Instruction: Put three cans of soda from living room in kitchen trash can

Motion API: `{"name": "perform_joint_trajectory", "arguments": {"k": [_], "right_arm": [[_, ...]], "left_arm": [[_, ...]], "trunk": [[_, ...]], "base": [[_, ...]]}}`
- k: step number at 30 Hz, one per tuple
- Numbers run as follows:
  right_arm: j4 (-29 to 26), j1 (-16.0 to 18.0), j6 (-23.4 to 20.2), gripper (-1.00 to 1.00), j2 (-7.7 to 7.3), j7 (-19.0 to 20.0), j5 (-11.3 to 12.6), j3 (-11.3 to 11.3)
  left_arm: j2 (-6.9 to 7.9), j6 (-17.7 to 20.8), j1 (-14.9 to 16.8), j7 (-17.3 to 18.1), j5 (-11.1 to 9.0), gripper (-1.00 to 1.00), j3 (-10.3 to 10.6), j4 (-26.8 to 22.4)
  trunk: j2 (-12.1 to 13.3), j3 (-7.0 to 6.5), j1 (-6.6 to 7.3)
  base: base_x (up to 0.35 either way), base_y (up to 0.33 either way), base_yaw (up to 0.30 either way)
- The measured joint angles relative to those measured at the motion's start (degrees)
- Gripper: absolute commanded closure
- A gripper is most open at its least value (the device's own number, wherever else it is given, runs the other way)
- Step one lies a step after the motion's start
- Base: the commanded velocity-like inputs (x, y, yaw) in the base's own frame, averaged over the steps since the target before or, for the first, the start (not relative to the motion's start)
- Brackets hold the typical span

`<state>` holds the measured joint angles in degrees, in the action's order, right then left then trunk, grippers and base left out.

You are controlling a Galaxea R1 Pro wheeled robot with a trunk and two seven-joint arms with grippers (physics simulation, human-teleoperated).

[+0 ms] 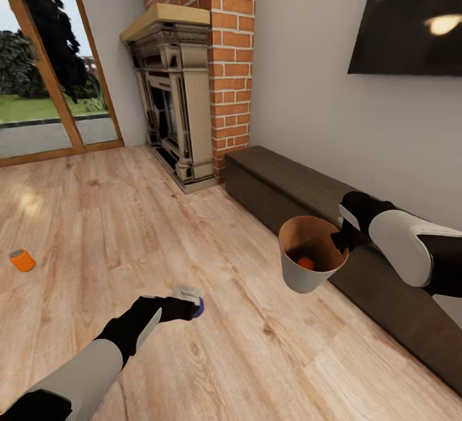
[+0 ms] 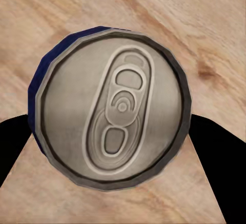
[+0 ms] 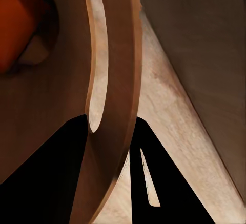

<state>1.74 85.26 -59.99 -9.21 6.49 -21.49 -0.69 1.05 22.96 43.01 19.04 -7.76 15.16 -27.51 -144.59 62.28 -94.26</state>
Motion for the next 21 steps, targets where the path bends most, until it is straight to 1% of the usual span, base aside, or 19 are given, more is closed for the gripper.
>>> {"name": "perform_joint_trajectory", "arguments": {"k": [1, 3, 4, 5, 8, 9, 11, 15, 16, 17, 18, 20, 21], "right_arm": [[0.0, -0.2, 0.0, 1.0, 0.0, 0.0, 0.1, -0.1], [-0.1, -1.2, 0.0, 1.0, -0.01, 0.1, 0.4, -0.2], [-0.2, -1.4, 0.0, 1.0, -0.01, 0.1, 0.3, -0.2], [-0.2, -1.7, 0.0, 1.0, -0.02, 0.1, 0.3, -0.4], [-0.2, -2.2, 0.0, 1.0, 0.02, 0.1, 0.3, -0.3], [-0.3, -2.9, 0.0, 1.0, 0.19, 0.1, 0.0, -0.6], [0.0, -3.8, 0.0, 1.0, 0.54, 0.1, 0.1, -0.1], [-0.3, -5.9, 0.1, 1.0, 1.04, 0.0, 0.2, 0.0], [-0.4, -6.6, 0.8, 1.0, 1.42, 0.0, -0.2, 0.0], [-0.2, -7.3, 1.3, 1.0, 1.77, 0.0, -0.1, 0.2], [-0.2, -8.0, 1.7, 1.0, 2.15, 0.0, -0.1, 0.1], [-0.4, -8.4, 1.9, 1.0, 2.36, 0.1, 0.4, -0.5], [-0.5, -8.6, 2.2, 1.0, 2.6, 0.1, 0.3, -0.8]], "left_arm": [[0.56, 0.2, 0.0, 0.1, -0.7, 1.0, -0.1, -0.4], [2.63, 2.0, 0.0, 1.2, -3.5, 1.0, -0.2, -2.9], [3.12, 2.5, 0.0, 1.8, -4.1, 1.0, -0.3, -3.8], [3.96, 3.5, -0.1, 2.8, -4.8, 1.0, -0.3, -5.6], [4.9, 5.2, -0.1, 3.9, -5.4, 1.0, -0.4, -8.2], [5.41, 6.6, -0.2, 4.5, -5.8, 1.0, -0.6, -10.0], [5.75, 7.5, -0.2, 5.0, -5.9, 1.0, -1.0, -11.1], [6.0, 8.2, -0.2, 6.4, -6.0, 1.0, -1.8, -11.9], [6.02, 8.5, -0.2, 6.9, -6.0, 1.0, -1.9, -12.1], [6.04, 9.0, -0.2, 7.3, -6.0, 1.0, -1.9, -12.2], [6.12, 9.8, -0.2, 7.9, -6.1, 1.0, -2.0, -12.6], [6.2, 10.6, -0.2, 8.4, -6.1, 1.0, -2.0, -13.3], [6.34, 11.5, -0.2, 9.4, -6.2, 1.0, -2.0, -14.1]], "trunk": [[0.0, -0.22, 0.03], [0.0, -0.66, 0.08], [0.1, -0.88, 0.1], [0.1, -1.11, 0.13], [0.1, -1.77, 0.21], [0.1, -1.78, 0.2], [0.1, -1.77, 0.19], [0.1, -1.77, 0.19], [0.1, -1.77, 0.19], [0.1, -1.77, 0.19], [0.1, -1.77, 0.19], [0.1, -1.77, 0.2], [0.1, -1.78, 0.2]], "base": [[0.0, 0.0, 0.219], [0.0, 0.0, 0.212], [0.0, 0.0, 0.142], [0.0, 0.0, 0.114], [0.0, 0.0, 0.067], [0.0, 0.0, 0.03], [0.0, 0.0, 0.016], [0.0, 0.0, 0.006], [0.0, 0.0, 0.002], [0.0, 0.0, 0.001], [0.0, 0.0, 0.0], [0.0, 0.0, 0.0], [0.0, 0.0, 0.0]]}}
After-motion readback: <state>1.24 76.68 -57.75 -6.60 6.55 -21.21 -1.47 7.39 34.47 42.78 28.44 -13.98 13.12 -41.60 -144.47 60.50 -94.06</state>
